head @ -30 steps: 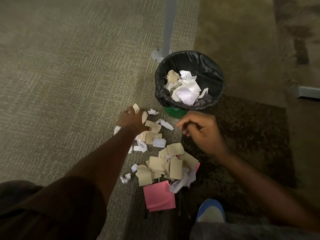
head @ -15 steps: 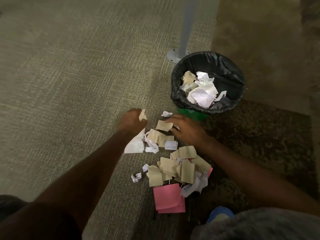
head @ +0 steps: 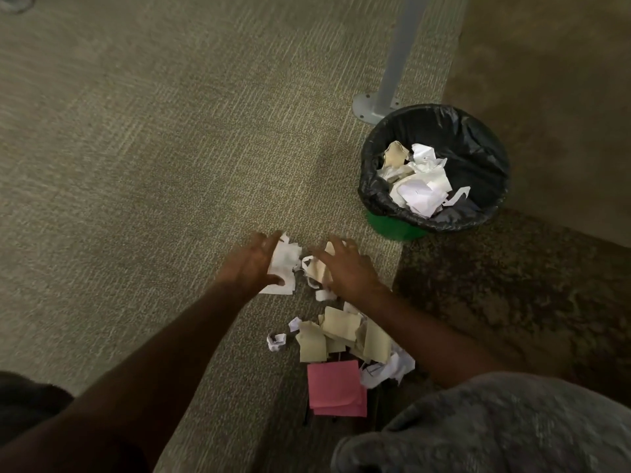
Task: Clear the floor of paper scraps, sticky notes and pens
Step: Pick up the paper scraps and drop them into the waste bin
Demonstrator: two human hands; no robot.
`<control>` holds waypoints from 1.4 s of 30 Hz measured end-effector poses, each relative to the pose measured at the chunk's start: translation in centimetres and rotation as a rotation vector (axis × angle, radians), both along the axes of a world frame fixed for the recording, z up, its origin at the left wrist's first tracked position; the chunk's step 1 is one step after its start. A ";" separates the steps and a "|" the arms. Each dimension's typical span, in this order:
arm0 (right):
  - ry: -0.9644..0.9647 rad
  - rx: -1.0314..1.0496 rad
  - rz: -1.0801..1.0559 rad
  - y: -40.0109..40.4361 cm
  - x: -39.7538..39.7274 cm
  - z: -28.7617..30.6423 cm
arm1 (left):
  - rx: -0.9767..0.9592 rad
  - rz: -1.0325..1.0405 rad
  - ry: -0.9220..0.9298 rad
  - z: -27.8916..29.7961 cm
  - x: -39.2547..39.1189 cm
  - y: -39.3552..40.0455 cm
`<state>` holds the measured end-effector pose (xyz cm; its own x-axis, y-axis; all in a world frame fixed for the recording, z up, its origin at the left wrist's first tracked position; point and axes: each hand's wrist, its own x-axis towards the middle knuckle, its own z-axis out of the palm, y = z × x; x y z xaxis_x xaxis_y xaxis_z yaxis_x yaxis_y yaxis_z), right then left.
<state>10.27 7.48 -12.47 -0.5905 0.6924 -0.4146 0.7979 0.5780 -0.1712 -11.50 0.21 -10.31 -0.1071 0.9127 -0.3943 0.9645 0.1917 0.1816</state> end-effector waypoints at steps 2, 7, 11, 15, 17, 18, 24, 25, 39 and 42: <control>0.049 0.078 0.002 -1.1 0.2 0.0 | -0.029 -0.042 0.047 -0.6 0.5 -0.3; 0.212 -0.025 -0.030 -0.9 2.4 0.8 | -0.081 -0.082 0.132 -1.2 1.8 0.1; 0.509 -0.084 -0.278 -0.1 5.2 2.4 | -0.116 -0.106 0.069 -1.5 1.8 0.2; 0.829 -0.174 -0.596 0.3 8.0 4.5 | -0.080 -0.083 -0.021 -1.9 1.5 0.1; 0.933 -0.238 -0.756 -0.5 9.4 5.2 | -0.036 -0.071 -0.020 -2.0 1.6 0.2; 0.952 -0.251 -0.812 -1.3 10.1 5.5 | -0.014 -0.073 -0.015 -2.1 1.7 0.2; 0.574 -0.045 -0.481 -7.3 12.8 5.5 | -0.115 -0.278 -0.326 -0.6 4.4 0.5; 0.462 -0.042 -0.383 -8.1 13.0 5.3 | -0.148 -0.343 -0.345 -0.2 5.3 0.4; -0.164 -0.079 -0.117 -12.0 11.9 1.5 | 0.032 -0.680 -0.066 -2.6 12.5 -4.7; -0.027 0.114 -0.142 -11.1 11.9 1.3 | -0.033 -0.578 -0.108 -2.0 12.6 -4.2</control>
<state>22.21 -3.64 -11.18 -0.4727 0.8115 -0.3434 0.8765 0.4733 -0.0882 1.11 -4.03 -12.32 0.4462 0.7981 -0.4049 0.8907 -0.3522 0.2874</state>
